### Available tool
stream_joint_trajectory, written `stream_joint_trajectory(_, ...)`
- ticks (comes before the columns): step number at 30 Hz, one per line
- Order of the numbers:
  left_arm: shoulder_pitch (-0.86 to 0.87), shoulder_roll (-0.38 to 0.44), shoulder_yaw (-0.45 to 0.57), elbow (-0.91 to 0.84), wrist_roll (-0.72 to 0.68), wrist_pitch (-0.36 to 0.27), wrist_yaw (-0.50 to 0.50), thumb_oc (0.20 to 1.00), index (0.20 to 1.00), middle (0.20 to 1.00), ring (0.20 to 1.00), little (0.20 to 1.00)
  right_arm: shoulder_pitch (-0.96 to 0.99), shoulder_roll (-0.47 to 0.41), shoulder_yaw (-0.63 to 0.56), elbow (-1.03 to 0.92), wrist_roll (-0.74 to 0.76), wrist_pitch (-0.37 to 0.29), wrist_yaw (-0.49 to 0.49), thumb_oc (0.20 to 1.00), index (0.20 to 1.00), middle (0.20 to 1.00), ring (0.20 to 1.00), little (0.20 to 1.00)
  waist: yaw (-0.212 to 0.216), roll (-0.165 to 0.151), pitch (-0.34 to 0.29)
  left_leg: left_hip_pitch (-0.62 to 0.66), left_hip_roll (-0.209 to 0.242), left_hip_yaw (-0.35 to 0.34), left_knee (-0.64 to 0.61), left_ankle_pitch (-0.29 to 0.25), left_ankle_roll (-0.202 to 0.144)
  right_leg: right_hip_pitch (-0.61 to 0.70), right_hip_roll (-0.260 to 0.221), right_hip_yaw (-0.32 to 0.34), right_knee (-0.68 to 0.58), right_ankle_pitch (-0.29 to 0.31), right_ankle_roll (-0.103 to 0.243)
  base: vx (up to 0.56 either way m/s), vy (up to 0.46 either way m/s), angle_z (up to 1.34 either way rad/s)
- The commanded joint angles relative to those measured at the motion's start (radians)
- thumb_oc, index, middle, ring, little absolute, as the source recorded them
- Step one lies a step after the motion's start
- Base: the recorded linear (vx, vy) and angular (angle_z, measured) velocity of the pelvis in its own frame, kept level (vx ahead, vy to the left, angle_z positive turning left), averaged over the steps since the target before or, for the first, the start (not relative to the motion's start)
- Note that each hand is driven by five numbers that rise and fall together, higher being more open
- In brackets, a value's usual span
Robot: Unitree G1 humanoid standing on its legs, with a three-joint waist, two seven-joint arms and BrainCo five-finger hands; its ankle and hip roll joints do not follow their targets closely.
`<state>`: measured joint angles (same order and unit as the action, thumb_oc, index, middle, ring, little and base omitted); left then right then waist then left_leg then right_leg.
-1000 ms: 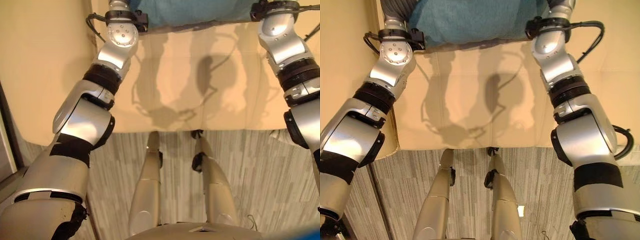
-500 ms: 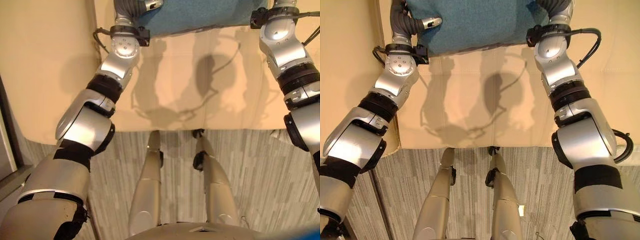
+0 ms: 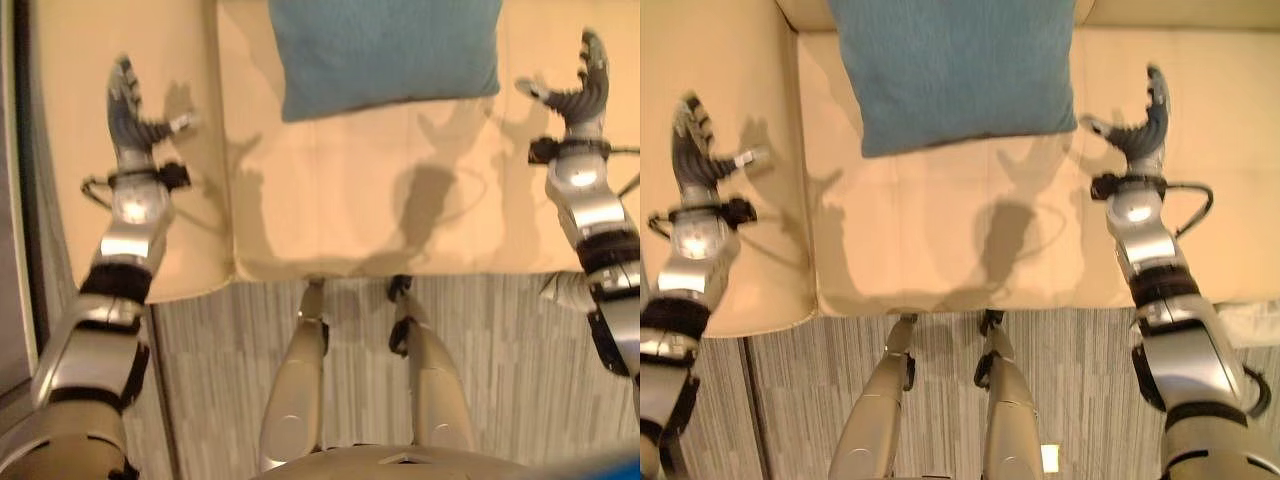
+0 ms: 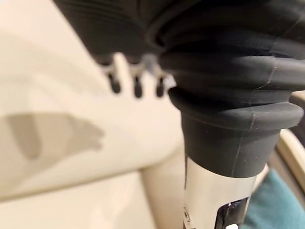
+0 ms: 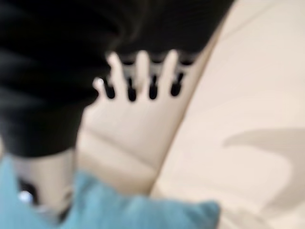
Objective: Pick up all the scattered cushions and arrange them neatly on the sofa.
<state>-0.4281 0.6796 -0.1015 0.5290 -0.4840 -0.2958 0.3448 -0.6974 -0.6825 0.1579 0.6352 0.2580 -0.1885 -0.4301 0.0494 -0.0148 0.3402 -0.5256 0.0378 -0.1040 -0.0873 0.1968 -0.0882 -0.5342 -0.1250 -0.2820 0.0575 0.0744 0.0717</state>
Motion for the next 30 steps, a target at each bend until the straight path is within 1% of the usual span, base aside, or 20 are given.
stream_joint_trajectory(1, 0.075, -0.055, 0.016, -0.017, 0.000, -0.033, -0.091, 1.000, 1.000, 1.000, 1.000, 1.000, 0.138, -0.044, -0.004, -0.006, -0.040, -0.028, 0.084, 1.000, 1.000, 1.000, 1.000, 1.000, -0.010, -0.042, -0.046, 0.117, -0.015, 0.026, 0.059, -0.143, -0.028, 0.163, 0.005, -0.034, -0.075, -0.043, 0.063, 0.01, -0.030, 0.03)
stream_joint_trajectory(2, 0.128, -0.062, 0.020, -0.029, 0.010, -0.025, -0.107, 1.000, 1.000, 1.000, 1.000, 1.000, 0.188, -0.037, -0.012, -0.010, -0.048, -0.018, 0.107, 1.000, 1.000, 1.000, 1.000, 1.000, -0.010, -0.043, -0.045, 0.145, -0.014, 0.028, 0.061, -0.150, -0.024, 0.193, 0.005, -0.038, -0.078, -0.044, 0.063, 0.03, -0.031, 0.11)
stream_joint_trajectory(4, 0.250, -0.110, 0.026, -0.033, 0.029, -0.001, -0.163, 1.000, 1.000, 1.000, 1.000, 1.000, 0.309, 0.003, -0.035, -0.011, -0.068, -0.009, 0.155, 1.000, 1.000, 1.000, 1.000, 1.000, -0.015, -0.047, -0.051, 0.205, -0.009, 0.039, 0.066, -0.168, -0.017, 0.256, 0.009, -0.035, -0.087, -0.055, 0.063, 0.03, -0.043, -0.02)
stream_joint_trajectory(8, 0.405, -0.180, 0.025, 0.025, 0.068, 0.048, -0.252, 1.000, 1.000, 1.000, 1.000, 1.000, 0.460, 0.062, -0.028, 0.029, -0.156, 0.019, 0.239, 1.000, 1.000, 1.000, 1.000, 1.000, -0.022, -0.045, -0.075, 0.304, 0.003, 0.055, 0.110, -0.212, -0.003, 0.361, 0.017, -0.030, -0.081, -0.090, 0.056, 0.05, -0.033, -0.12)
stream_joint_trajectory(10, 0.452, -0.199, 0.009, 0.063, 0.114, 0.066, -0.290, 1.000, 1.000, 1.000, 1.000, 1.000, 0.508, 0.091, -0.025, 0.065, -0.192, 0.022, 0.267, 1.000, 1.000, 1.000, 1.000, 1.000, -0.025, -0.041, -0.087, 0.346, 0.005, 0.062, 0.144, -0.234, 0.002, 0.409, 0.026, -0.018, -0.073, -0.113, 0.048, 0.04, -0.023, -0.13)
stream_joint_trajectory(11, 0.452, -0.199, 0.009, 0.062, 0.114, 0.066, -0.290, 1.000, 1.000, 1.000, 1.000, 1.000, 0.508, 0.092, -0.025, 0.065, -0.193, 0.022, 0.267, 1.000, 1.000, 1.000, 1.000, 1.000, -0.026, -0.042, -0.089, 0.343, 0.003, 0.061, 0.143, -0.232, 0.003, 0.406, 0.024, -0.019, -0.074, -0.112, 0.049, 0.04, -0.028, -0.07)
stream_joint_trajectory(12, 0.479, -0.223, -0.004, 0.129, 0.159, 0.086, -0.311, 1.000, 1.000, 1.000, 1.000, 1.000, 0.546, 0.123, -0.018, 0.103, -0.218, 0.027, 0.292, 1.000, 1.000, 1.000, 1.000, 1.000, -0.029, -0.039, -0.104, 0.384, 0.005, 0.066, 0.174, -0.249, 0.002, 0.455, 0.034, -0.005, -0.067, -0.132, 0.038, 0.02, -0.016, -0.07)
stream_joint_trajectory(13, 0.479, -0.223, -0.004, 0.129, 0.159, 0.086, -0.311, 1.000, 1.000, 1.000, 1.000, 1.000, 0.546, 0.124, -0.018, 0.103, -0.218, 0.027, 0.292, 1.000, 1.000, 1.000, 1.000, 1.000, -0.031, -0.039, -0.106, 0.380, 0.004, 0.065, 0.173, -0.246, 0.002, 0.452, 0.033, -0.007, -0.067, -0.131, 0.039, 0.03, -0.033, -0.06)
stream_joint_trajectory(15, 0.492, -0.255, -0.026, 0.212, 0.239, 0.108, -0.328, 1.000, 1.000, 1.000, 1.000, 1.000, 0.580, 0.170, 0.007, 0.173, -0.267, 0.033, 0.311, 1.000, 1.000, 1.000, 1.000, 1.000, -0.029, -0.039, -0.129, 0.431, 0.002, 0.065, 0.200, -0.244, 0.001, 0.517, 0.048, 0.010, -0.074, -0.143, 0.030, 0.01, -0.004, -0.03)
stream_joint_trajectory(16, 0.492, -0.268, -0.031, 0.243, 0.260, 0.113, -0.330, 1.000, 1.000, 1.000, 1.000, 1.000, 0.589, 0.189, 0.012, 0.212, -0.275, 0.036, 0.313, 1.000, 1.000, 1.000, 1.000, 1.000, -0.022, -0.039, -0.134, 0.441, -0.003, 0.043, 0.221, -0.232, -0.003, 0.532, 0.053, 0.022, -0.076, -0.142, 0.027, -0.01, 0.056, -0.05)
stream_joint_trajectory(18, 0.492, -0.289, -0.044, 0.287, 0.276, 0.115, -0.329, 1.000, 1.000, 1.000, 1.000, 1.000, 0.587, 0.214, 0.028, 0.274, -0.282, 0.047, 0.317, 1.000, 1.000, 1.000, 1.000, 1.000, -0.005, -0.042, -0.141, 0.449, -0.022, -0.047, 0.258, -0.214, -0.011, 0.546, 0.059, 0.052, -0.073, -0.141, 0.024, -0.06, 0.103, -0.13)
stream_joint_trajectory(20, 0.483, -0.311, -0.062, 0.333, 0.300, 0.114, -0.326, 1.000, 1.000, 1.000, 1.000, 1.000, 0.582, 0.240, 0.052, 0.338, -0.288, 0.063, 0.329, 1.000, 1.000, 1.000, 1.000, 1.000, 0.015, -0.039, -0.151, 0.454, -0.039, -0.159, 0.286, -0.199, -0.030, 0.550, 0.052, 0.083, -0.070, -0.136, 0.036, -0.09, 0.170, -0.47)
stream_joint_trajectory(21, 0.485, -0.318, -0.070, 0.341, 0.316, 0.116, -0.326, 1.000, 1.000, 1.000, 1.000, 1.000, 0.581, 0.248, 0.064, 0.361, -0.295, 0.069, 0.334, 1.000, 1.000, 1.000, 1.000, 1.000, 0.021, -0.036, -0.155, 0.451, -0.047, -0.198, 0.293, -0.202, -0.029, 0.549, 0.049, 0.101, -0.065, -0.136, 0.042, -0.07, 0.176, -0.81)
stream_joint_trajectory(23, 0.482, -0.336, -0.079, 0.383, 0.346, 0.118, -0.324, 1.000, 1.000, 1.000, 1.000, 1.000, 0.575, 0.260, 0.084, 0.403, -0.315, 0.076, 0.338, 1.000, 1.000, 1.000, 1.000, 1.000, 0.025, -0.026, -0.173, 0.494, -0.050, -0.234, 0.261, -0.243, -0.015, 0.542, 0.046, 0.141, -0.050, -0.130, 0.055, -0.04, 0.192, -0.80)
stream_joint_trajectory(25, 0.480, -0.353, -0.084, 0.420, 0.367, 0.123, -0.328, 1.000, 1.000, 1.000, 1.000, 1.000, 0.577, 0.273, 0.086, 0.433, -0.328, 0.084, 0.350, 1.000, 1.000, 1.000, 1.000, 1.000, 0.012, -0.021, -0.186, 0.542, -0.053, -0.204, 0.221, -0.314, 0.016, 0.531, 0.029, 0.167, -0.033, -0.120, 0.066, -0.04, 0.184, -0.60)
stream_joint_trajectory(26, 0.479, -0.353, -0.084, 0.421, 0.367, 0.122, -0.328, 1.000, 1.000, 1.000, 1.000, 1.000, 0.577, 0.273, 0.086, 0.433, -0.328, 0.084, 0.350, 1.000, 1.000, 1.000, 1.000, 1.000, 0.015, -0.020, -0.184, 0.545, -0.052, -0.201, 0.220, -0.315, 0.016, 0.532, 0.030, 0.170, -0.032, -0.120, 0.065, -0.15, 0.295, -0.95)
stream_joint_trajectory(27, 0.470, -0.367, -0.094, 0.452, 0.394, 0.130, -0.327, 1.000, 1.000, 1.000, 1.000, 1.000, 0.580, 0.282, 0.086, 0.463, -0.338, 0.101, 0.351, 1.000, 1.000, 1.000, 1.000, 1.000, -0.003, -0.015, -0.182, 0.558, -0.075, -0.170, 0.221, -0.342, 0.039, 0.495, 0.002, 0.199, -0.001, -0.091, 0.087, -0.26, 0.392, -1.10)
stream_joint_trajectory(28, 0.458, -0.376, -0.105, 0.471, 0.411, 0.132, -0.327, 1.000, 1.000, 1.000, 1.000, 1.000, 0.581, 0.288, 0.083, 0.477, -0.346, 0.105, 0.347, 1.000, 1.000, 1.000, 1.000, 1.000, -0.009, -0.014, -0.179, 0.570, -0.100, -0.145, 0.199, -0.365, 0.063, 0.454, -0.025, 0.224, 0.006, -0.061, 0.115, -0.26, 0.394, -0.83)
stream_joint_trajectory(29, 0.458, -0.376, -0.105, 0.471, 0.411, 0.132, -0.327, 1.000, 1.000, 1.000, 1.000, 1.000, 0.580, 0.288, 0.083, 0.477, -0.346, 0.105, 0.347, 1.000, 1.000, 1.000, 1.000, 1.000, -0.007, -0.014, -0.179, 0.570, -0.100, -0.144, 0.199, -0.365, 0.063, 0.453, -0.024, 0.226, 0.006, -0.061, 0.115, -0.25, 0.281, -0.80)
stream_joint_trajectory(30, 0.446, -0.378, -0.108, 0.482, 0.418, 0.132, -0.323, 1.000, 1.000, 1.000, 1.000, 1.000, 0.580, 0.292, 0.078, 0.487, -0.348, 0.110, 0.344, 1.000, 1.000, 1.000, 1.000, 1.000, -0.013, -0.014, -0.179, 0.570, -0.113, -0.127, 0.189, -0.366, 0.073, 0.431, -0.044, 0.231, 0.002, -0.037, 0.134, -0.19, 0.169, -1.25)
